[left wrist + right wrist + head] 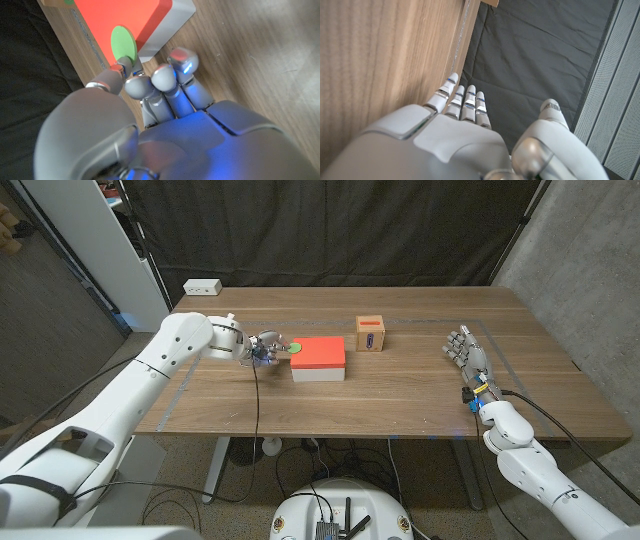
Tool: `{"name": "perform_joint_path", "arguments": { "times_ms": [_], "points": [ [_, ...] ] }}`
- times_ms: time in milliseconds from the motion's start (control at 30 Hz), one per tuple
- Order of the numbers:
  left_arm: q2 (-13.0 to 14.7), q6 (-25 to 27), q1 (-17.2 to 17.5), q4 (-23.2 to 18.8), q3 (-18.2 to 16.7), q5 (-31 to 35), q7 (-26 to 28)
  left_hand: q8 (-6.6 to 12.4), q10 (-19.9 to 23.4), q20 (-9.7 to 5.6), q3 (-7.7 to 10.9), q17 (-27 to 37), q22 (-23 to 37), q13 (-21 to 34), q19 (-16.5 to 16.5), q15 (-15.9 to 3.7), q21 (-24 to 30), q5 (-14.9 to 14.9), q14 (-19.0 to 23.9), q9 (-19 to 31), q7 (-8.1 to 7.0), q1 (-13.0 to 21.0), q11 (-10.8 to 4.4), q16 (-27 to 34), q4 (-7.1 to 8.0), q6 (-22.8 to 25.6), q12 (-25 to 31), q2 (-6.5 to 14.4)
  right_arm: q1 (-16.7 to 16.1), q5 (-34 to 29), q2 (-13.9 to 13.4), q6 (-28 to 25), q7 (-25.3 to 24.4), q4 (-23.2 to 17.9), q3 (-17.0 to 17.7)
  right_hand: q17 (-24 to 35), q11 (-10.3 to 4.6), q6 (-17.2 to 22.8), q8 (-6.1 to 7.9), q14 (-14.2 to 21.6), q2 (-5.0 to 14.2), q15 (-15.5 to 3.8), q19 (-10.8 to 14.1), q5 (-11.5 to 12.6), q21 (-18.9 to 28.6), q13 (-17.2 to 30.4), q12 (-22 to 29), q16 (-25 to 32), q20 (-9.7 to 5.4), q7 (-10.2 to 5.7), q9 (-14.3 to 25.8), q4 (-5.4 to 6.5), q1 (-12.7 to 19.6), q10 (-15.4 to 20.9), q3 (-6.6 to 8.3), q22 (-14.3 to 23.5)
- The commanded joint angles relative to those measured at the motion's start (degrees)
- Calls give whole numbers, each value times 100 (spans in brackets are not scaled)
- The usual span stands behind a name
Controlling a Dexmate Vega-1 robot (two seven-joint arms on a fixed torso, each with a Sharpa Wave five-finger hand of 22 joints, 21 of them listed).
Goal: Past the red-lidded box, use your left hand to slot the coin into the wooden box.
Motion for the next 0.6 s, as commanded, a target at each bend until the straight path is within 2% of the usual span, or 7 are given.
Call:
{"name": "perform_joint_path", "arguments": {
  "times_ms": [33,367,600],
  "points": [
    [113,-481,297,-93,-109,-24,-93,42,-11,-184,-37,31,-16,30,-61,-15,51,53,-19,52,247,274,-18,-1,5,267,37,188,0,-106,-13,-64,-104,-102,-47,-1,10,37,-4,31,11,13,23,-10,0,23,6,19,50,1,24,-22,-32,54,14,10],
    [306,-1152,586,-101,-181,78,-531,52,-18,-181,-95,47,-12,-16,-93,-15,121,103,-37,112,259,348,-7,-35,27,279,8,215,-35,-236,-44,-187,-298,-322,-70,-3,1,40,-7,27,12,9,27,-9,3,25,2,18,51,0,24,-26,-41,55,7,10],
    [541,-1526,676,-172,-195,240,-905,33,-15,-175,-122,86,-32,24,-141,-16,118,127,-21,106,267,354,-15,-19,38,277,40,219,-76,-290,-30,-254,-456,-463,-52,-4,12,47,-7,33,14,7,29,-8,4,26,1,20,49,2,24,-29,-46,58,4,10]
  ]
}}
